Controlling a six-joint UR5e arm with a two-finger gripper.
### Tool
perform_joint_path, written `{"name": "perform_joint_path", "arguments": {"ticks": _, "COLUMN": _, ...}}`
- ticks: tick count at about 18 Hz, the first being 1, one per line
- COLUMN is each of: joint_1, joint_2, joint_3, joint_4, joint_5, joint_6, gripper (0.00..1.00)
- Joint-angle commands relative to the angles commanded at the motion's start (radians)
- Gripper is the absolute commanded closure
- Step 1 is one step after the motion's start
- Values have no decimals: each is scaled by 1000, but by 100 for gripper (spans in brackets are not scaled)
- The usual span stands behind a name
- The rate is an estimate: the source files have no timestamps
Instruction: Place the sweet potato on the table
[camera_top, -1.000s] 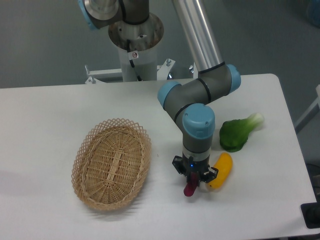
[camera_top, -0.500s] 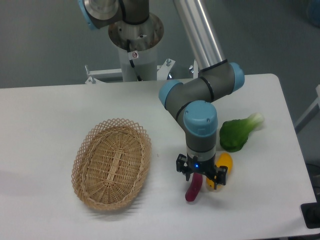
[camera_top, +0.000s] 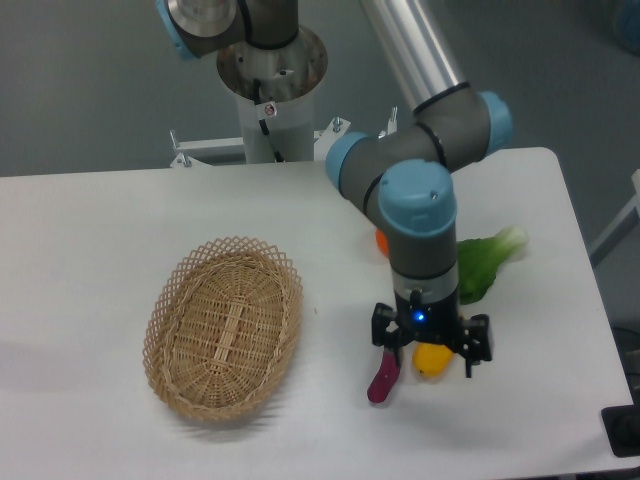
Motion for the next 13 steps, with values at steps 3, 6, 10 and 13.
{"name": "perform_joint_path", "arguments": {"ticks": 3, "joint_1": 70, "joint_2": 63, "joint_3": 11, "joint_4": -103, "joint_5": -8, "joint_6": 106, "gripper": 0}}
{"name": "perform_joint_path", "arguments": {"ticks": 6, "joint_1": 139, "joint_2": 107, "joint_3": 34, "joint_4": -245, "joint_5": -3, "joint_6": 310, "gripper": 0}}
{"name": "perform_joint_path", "arguments": {"ticks": 10, "joint_1": 222, "joint_2": 123, "joint_3": 61, "joint_4": -364, "joint_5": -8, "joint_6": 523, "gripper": 0}}
{"name": "perform_joint_path", "arguments": {"ticks": 13, "joint_1": 267, "joint_2": 137, "joint_3": 55, "joint_4": -403, "joint_5": -14, "joint_6": 701, "gripper": 0}}
